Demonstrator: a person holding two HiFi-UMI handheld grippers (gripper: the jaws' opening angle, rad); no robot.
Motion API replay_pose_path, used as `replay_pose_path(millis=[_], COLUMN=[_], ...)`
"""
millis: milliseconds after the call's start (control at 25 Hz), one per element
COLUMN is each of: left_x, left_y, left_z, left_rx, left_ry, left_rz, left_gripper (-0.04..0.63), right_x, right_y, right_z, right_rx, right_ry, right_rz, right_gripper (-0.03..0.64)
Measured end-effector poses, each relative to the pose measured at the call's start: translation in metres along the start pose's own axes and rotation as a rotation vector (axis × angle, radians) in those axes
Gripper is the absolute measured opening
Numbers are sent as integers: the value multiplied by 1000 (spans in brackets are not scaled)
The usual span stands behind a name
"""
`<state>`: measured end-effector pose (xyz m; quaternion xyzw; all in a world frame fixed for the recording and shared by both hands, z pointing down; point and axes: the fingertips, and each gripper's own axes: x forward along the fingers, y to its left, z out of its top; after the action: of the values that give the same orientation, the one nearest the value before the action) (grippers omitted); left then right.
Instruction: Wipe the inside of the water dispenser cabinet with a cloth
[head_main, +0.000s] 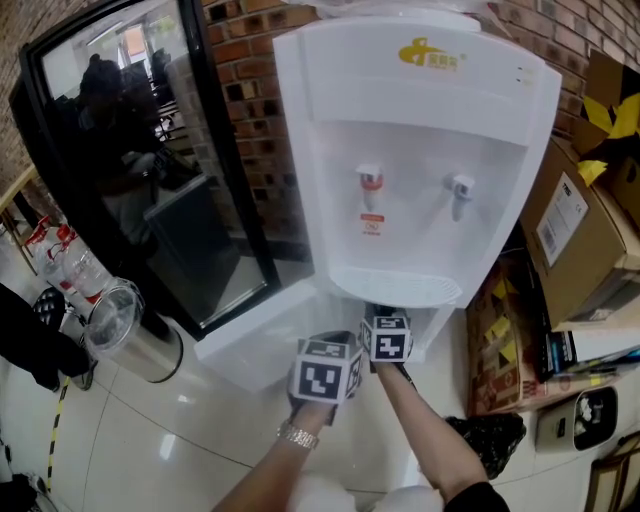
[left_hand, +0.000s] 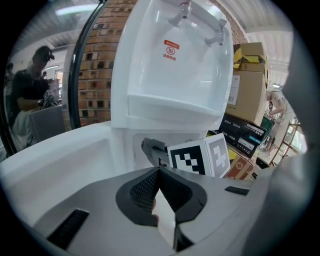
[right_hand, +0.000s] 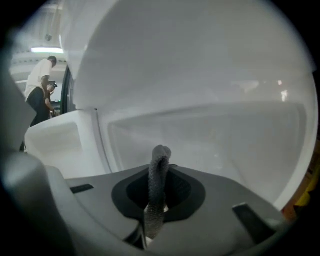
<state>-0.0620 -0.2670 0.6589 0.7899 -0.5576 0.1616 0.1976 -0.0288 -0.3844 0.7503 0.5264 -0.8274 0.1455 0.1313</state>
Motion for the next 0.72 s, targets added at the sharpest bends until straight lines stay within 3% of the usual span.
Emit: replay_pose_path(millis=[80,160,400,560,720], left_x=[0,-3,-10,-10,-9], left_y=[1,3,13,11,4], left_z=[-1,-3,-5,-2,-1], left_rx=[6,7,7,-17,-16], left_ry=[4,7,8,-3,-8], left_rz=[0,4,16,1,-4], left_gripper=[2,2,2,2,2], right_x=[6,20,44,42,27], right_y=[12,18,19,6,7], right_z=[10,0,-78,-131,-133], right_rx=[-33,-49,-64,-11,-27], right_ry=[-60,-50,171,337,356], right_rz=[20,39,72,70,73], right_gripper=[20,20,20,20,20])
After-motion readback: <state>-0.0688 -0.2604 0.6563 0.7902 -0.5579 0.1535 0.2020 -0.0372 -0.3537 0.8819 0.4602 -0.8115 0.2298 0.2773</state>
